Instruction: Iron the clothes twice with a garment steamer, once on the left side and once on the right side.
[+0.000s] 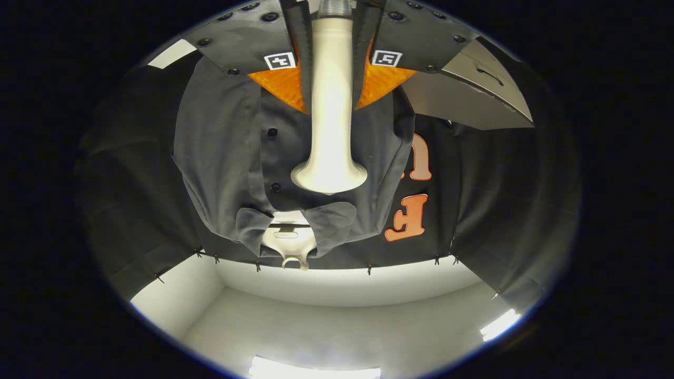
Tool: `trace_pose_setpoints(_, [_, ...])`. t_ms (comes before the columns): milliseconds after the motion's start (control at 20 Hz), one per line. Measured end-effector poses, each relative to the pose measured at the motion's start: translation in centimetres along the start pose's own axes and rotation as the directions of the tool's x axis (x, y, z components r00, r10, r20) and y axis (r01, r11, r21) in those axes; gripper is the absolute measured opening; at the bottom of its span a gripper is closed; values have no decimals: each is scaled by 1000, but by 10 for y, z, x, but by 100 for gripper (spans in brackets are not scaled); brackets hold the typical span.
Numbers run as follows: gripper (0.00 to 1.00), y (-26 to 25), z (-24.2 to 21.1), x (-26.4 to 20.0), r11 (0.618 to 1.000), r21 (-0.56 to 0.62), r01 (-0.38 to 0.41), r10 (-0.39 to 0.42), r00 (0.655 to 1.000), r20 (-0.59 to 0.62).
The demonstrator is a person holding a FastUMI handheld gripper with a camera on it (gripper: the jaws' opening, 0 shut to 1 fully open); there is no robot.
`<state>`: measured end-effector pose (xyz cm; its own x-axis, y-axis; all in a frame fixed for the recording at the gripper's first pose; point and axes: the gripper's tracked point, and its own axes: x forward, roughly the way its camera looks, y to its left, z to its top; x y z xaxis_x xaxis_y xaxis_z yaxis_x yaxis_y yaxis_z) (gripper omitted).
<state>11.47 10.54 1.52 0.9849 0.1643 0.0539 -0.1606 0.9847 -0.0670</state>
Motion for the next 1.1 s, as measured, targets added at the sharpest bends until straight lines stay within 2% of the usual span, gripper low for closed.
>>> trace_pose_setpoints(400, [38, -2, -9, -1, 1000, -5, 13, -14, 1000, -23])
trace_pose_setpoints(1100, [38, -10, -56, -21, 999, -1, 40, -40, 993, -114])
